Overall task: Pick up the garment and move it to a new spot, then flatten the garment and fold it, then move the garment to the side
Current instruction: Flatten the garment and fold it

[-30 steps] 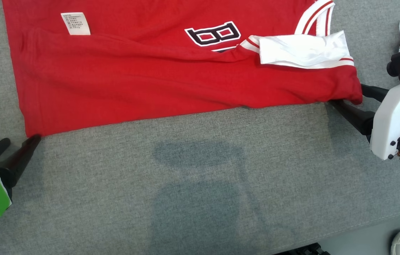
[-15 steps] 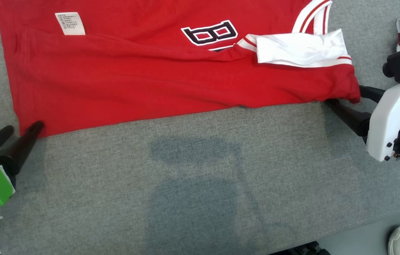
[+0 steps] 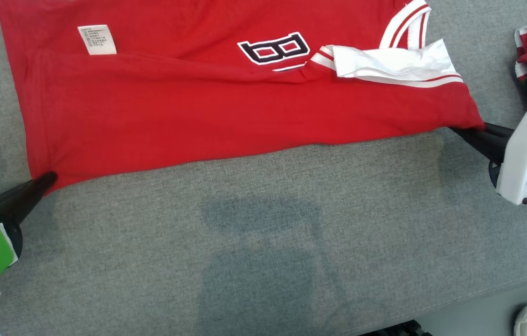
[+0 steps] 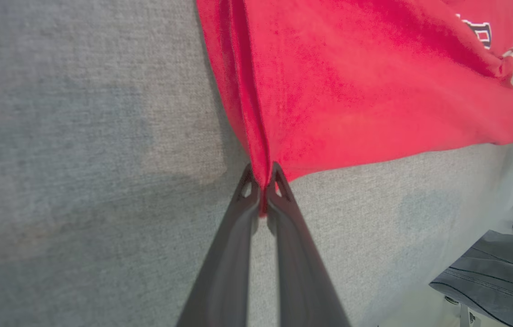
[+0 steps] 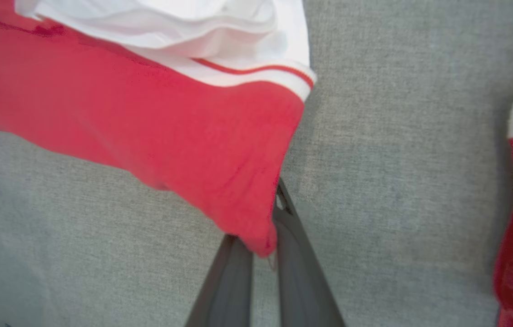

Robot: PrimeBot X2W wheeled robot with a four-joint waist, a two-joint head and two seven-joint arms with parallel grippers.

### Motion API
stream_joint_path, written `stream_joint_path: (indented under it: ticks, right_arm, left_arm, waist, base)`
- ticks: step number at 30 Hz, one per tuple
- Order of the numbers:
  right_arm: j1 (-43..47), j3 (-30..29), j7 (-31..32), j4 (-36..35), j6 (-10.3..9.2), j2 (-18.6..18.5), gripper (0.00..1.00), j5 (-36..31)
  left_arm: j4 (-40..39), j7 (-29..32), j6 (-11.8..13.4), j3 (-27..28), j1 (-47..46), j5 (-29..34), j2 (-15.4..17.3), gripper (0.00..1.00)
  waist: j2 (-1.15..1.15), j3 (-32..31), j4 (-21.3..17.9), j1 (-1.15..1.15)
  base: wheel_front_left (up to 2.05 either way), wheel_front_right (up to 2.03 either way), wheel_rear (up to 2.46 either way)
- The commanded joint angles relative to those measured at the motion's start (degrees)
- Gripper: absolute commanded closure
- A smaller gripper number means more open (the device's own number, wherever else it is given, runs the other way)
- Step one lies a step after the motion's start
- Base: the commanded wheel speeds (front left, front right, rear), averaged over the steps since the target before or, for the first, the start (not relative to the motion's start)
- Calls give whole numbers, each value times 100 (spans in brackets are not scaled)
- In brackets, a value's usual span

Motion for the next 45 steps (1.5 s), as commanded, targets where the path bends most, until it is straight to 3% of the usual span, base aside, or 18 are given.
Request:
stream_joint_path:
  ticks: [1, 9, 19, 20, 21, 22, 28, 30, 34, 38, 43, 45]
  right_arm:
    - [61, -66, 36, 27, 2, -33, 100, 54]
    - [417, -824, 515, 106, 1, -189, 100, 508]
    - [1573, -1266, 700, -204, 1, -354, 100, 439]
    - [1674, -1282, 680, -232, 0, -388, 28, 366]
    - [1767, -1278, 704, -269, 0, -419, 0, 327]
    - [1810, -1305, 718, -312, 0, -455, 0, 292]
    - [1317, -1678, 728, -594, 2, -560, 0, 191]
    - [786, -1771, 672, -584, 2, -502, 0, 70]
    - [-598, -1352, 852, -368, 2, -424, 0, -338]
    - [-2088, -682, 1041, 161, 2, -136, 0, -851]
    - [-3275, -75, 1023, 796, 2, 238, 0, -1264]
    - [-3842, 277, 889, 1289, 2, 372, 0, -1496]
  left_arm:
    - [-20, 18, -31, 57, 66, -73, 54, 100]
    - [-355, 0, -315, 566, 867, -558, 254, 100]
    - [-496, -989, -624, 172, 2223, 112, -316, 100]
    - [-465, -1048, -651, 96, 2254, 180, -354, 60]
    - [-447, -1061, -698, 6, 2282, 252, -388, 12]
    - [-411, -1086, -712, -26, 2292, 268, -433, 0]
    - [-467, -1090, -566, 236, 1866, 579, -88, 0]
    - [-518, -1016, -519, 416, 1530, 542, 4, 0]
    - [-448, -479, -471, 465, 365, 342, 195, 0]
    - [-47, 374, -368, -59, -1212, 297, 65, 0]
    - [458, 1269, -191, -798, -2538, 588, -159, 0]
    - [901, 1697, -127, -1258, -3248, 845, -428, 0]
  waist:
    - [13, -81, 72, 0]
    - [13, -370, 251, 0]
    - [13, -563, 600, 0]
    - [13, -575, 640, 0]
    - [13, -589, 673, 0]
    - [13, -598, 706, 0]
    - [13, -479, 870, 0]
    - [13, -290, 923, 0]
    - [13, 259, 1036, 0]
    - [13, 636, 1127, 0]
    - [13, 886, 1111, 0]
    - [13, 947, 1120, 0]
  base:
    - [0, 0, 0]
    - [0, 0, 0]
    - [0, 0, 0]
    - [0, 0, 0]
    - [0, 0, 0]
    - [0, 0, 0]
    - [0, 0, 0]
    - [0, 0, 0]
    - [0, 0, 0]
    - [0, 0, 0]
    - [0, 0, 0]
    - [0, 0, 0]
